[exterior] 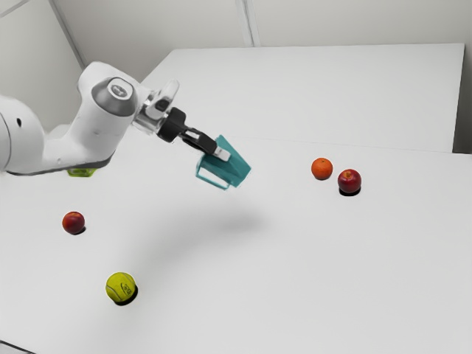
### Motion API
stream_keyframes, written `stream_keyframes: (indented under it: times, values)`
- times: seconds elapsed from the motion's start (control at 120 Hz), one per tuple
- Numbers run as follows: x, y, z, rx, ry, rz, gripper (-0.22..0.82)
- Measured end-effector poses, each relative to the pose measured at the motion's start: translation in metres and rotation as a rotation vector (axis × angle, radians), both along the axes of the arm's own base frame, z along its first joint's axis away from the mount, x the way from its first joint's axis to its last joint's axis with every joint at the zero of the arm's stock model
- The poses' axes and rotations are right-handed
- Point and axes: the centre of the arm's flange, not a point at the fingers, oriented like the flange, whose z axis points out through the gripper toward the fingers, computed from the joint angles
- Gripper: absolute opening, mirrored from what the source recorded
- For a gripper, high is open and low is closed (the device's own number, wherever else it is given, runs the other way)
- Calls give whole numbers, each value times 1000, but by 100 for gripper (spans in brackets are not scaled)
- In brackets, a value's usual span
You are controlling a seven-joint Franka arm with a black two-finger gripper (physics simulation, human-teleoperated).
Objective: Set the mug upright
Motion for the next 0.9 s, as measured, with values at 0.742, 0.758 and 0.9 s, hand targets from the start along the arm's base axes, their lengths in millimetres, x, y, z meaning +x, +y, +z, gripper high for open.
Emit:
stream_keyframes:
  times: [0.742, 0.758, 0.9]
  values:
    - [15, 8, -70, 650, 258, 316, -18]
    - [15, 8, -73, 647, 263, 327, -18]
    - [13, 7, -89, 624, 305, 413, -18]
